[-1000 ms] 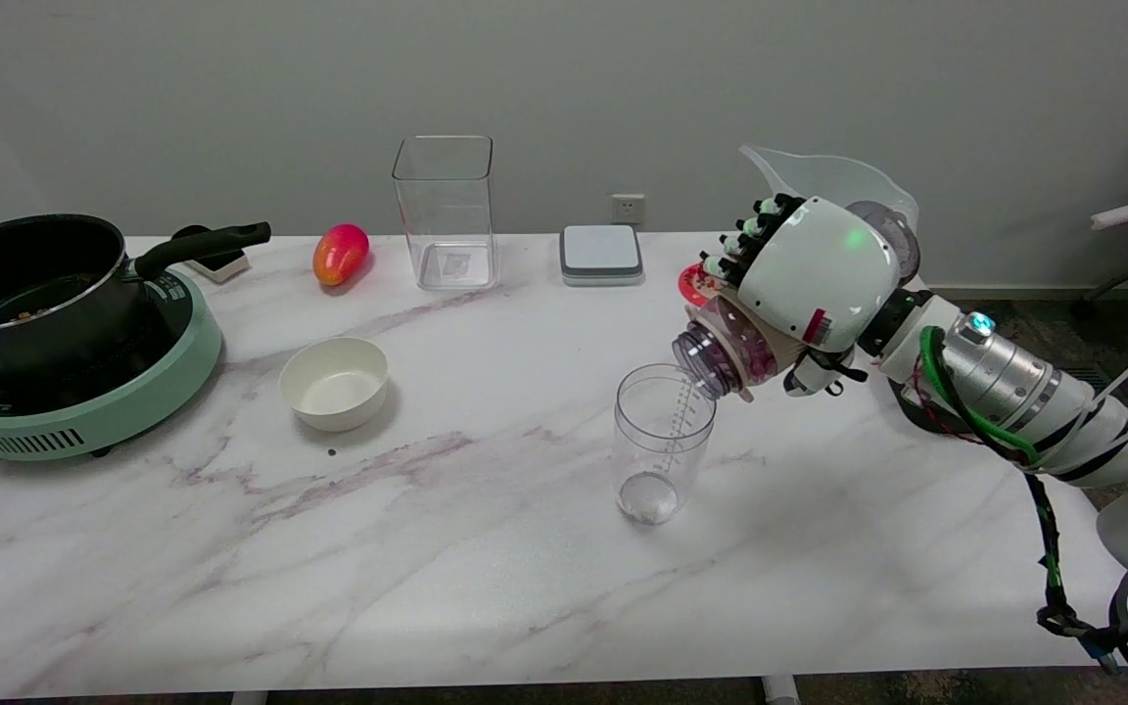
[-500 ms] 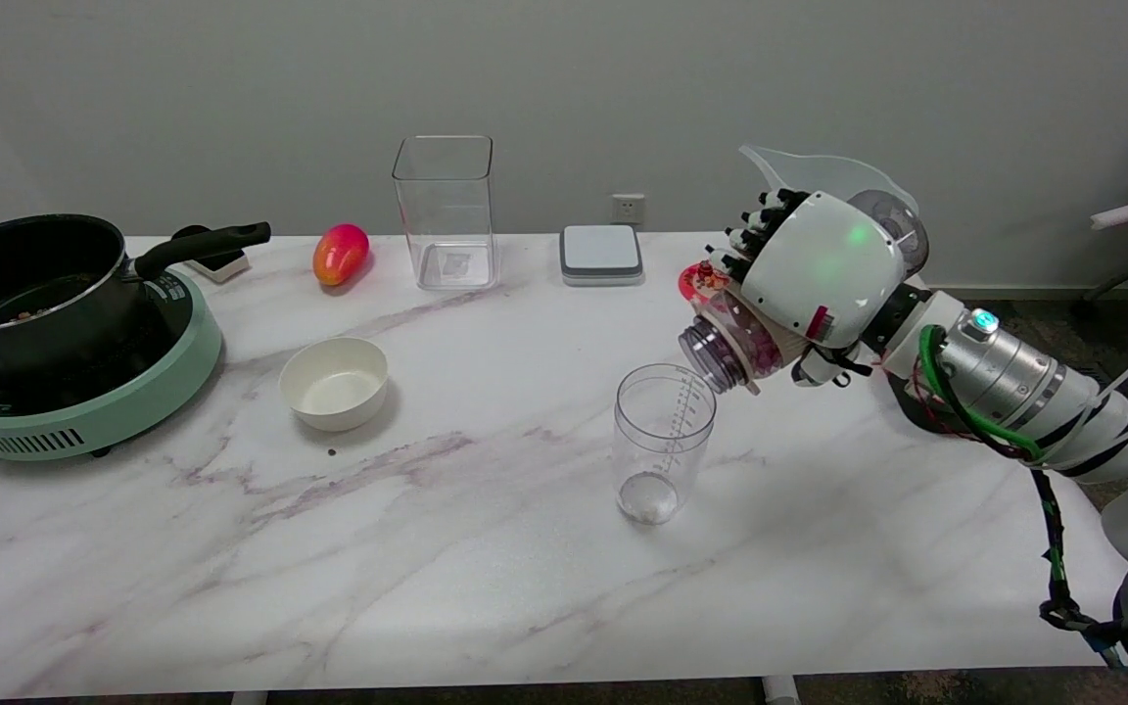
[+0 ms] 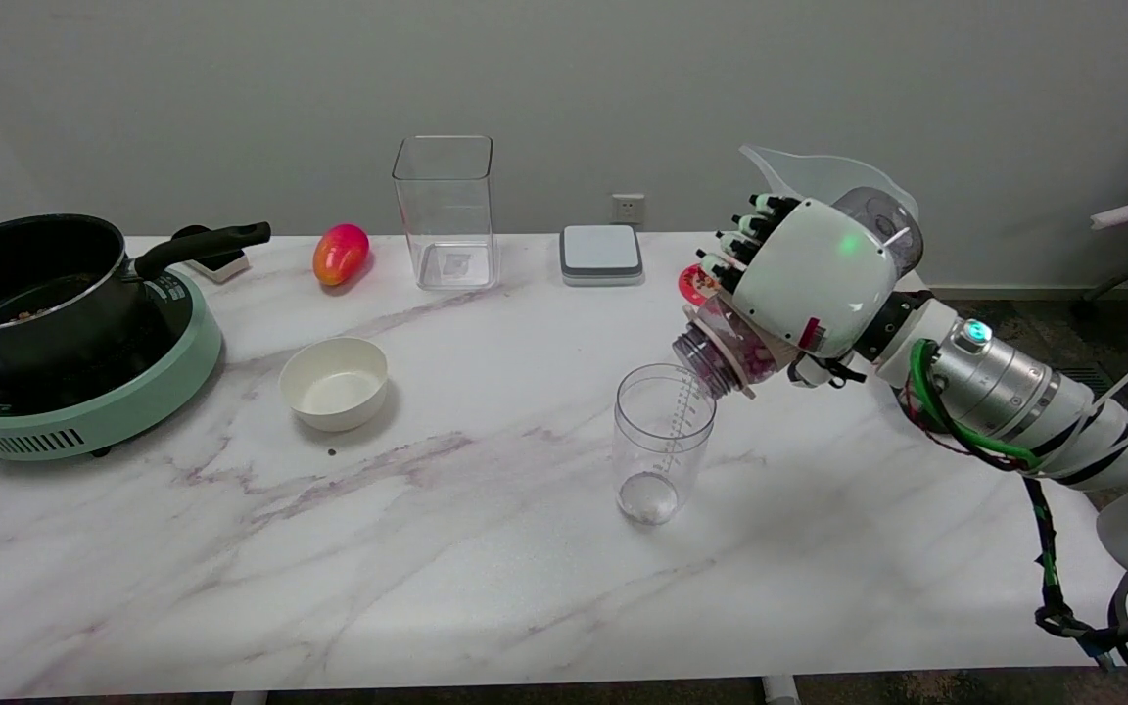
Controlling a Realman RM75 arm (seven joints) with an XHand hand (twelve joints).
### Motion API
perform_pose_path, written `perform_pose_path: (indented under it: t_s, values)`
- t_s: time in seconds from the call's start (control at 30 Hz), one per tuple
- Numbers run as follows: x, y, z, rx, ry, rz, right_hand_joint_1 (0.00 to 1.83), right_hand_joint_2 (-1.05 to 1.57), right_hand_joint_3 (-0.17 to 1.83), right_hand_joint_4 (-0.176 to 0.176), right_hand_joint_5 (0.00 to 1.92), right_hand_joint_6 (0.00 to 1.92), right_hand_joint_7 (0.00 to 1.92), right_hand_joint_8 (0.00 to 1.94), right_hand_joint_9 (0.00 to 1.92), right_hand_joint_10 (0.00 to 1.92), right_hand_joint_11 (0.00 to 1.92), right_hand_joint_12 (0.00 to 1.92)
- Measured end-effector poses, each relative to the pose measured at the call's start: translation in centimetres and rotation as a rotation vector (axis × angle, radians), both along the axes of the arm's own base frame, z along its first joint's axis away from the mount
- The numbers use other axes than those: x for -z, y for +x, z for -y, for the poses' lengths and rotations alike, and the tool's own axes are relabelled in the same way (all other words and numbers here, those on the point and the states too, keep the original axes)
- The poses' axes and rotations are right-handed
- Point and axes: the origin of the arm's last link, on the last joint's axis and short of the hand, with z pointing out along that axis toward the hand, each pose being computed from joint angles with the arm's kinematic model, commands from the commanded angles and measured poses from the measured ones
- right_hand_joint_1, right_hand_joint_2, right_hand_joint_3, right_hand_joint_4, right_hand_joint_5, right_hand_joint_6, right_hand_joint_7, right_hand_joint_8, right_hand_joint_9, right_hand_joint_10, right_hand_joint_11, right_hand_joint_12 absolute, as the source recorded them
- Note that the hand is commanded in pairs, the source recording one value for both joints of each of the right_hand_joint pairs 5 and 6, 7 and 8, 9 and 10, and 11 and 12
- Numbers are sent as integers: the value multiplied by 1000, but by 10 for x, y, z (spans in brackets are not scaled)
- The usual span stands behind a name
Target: Pour the contents of the bottle into the measuring cup.
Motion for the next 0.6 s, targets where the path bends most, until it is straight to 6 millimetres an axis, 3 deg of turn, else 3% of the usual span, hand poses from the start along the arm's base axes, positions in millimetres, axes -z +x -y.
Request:
perform_pose_path:
  t_s: [0.6]
  values:
    - [8, -10, -4, -25, 9, -44, 1272, 1492, 264, 0, 1920, 1920, 1904, 1904, 1607, 1607, 1381, 1381]
